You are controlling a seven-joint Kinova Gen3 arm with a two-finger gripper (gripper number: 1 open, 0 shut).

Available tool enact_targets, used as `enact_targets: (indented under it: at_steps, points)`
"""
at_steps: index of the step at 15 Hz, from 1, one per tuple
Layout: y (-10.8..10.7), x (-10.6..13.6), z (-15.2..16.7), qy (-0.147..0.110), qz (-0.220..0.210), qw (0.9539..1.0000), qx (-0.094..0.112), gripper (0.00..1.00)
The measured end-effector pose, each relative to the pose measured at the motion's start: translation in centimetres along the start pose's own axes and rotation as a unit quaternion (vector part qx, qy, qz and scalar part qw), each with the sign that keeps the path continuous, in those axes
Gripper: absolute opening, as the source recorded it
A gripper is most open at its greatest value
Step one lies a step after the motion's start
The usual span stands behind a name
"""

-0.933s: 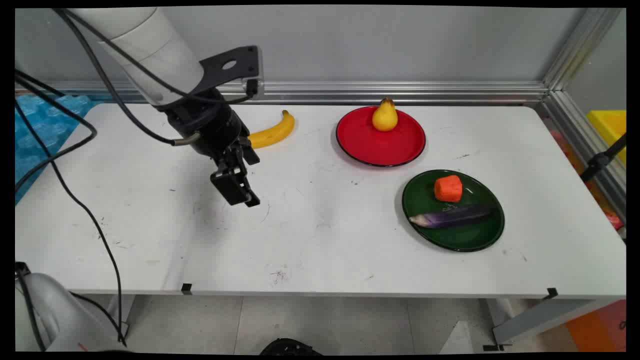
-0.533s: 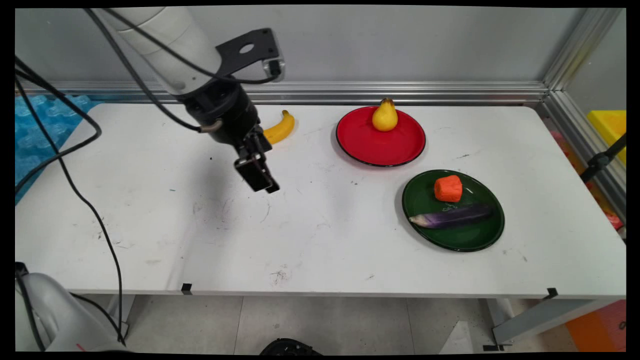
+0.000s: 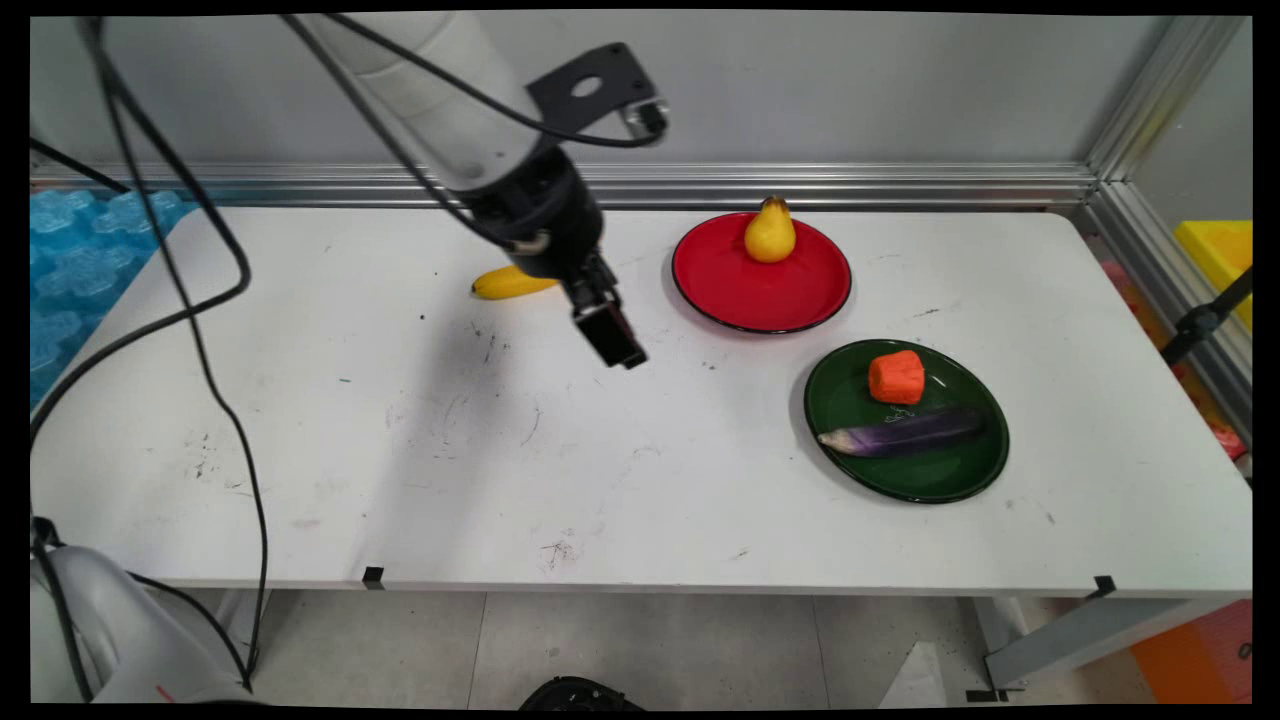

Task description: Pick up the mandarin from the green plate

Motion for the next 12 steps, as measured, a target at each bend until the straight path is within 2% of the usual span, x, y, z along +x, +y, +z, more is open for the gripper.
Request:
enact_targets:
  at_steps: [7,12]
  points:
    - [0.9,5.8,5.3,0.033,0.004,0.9994,-0.004,1.0]
    - [1.7,9.2,9.0,0.041,0.01,0.9991,-0.003,1.0]
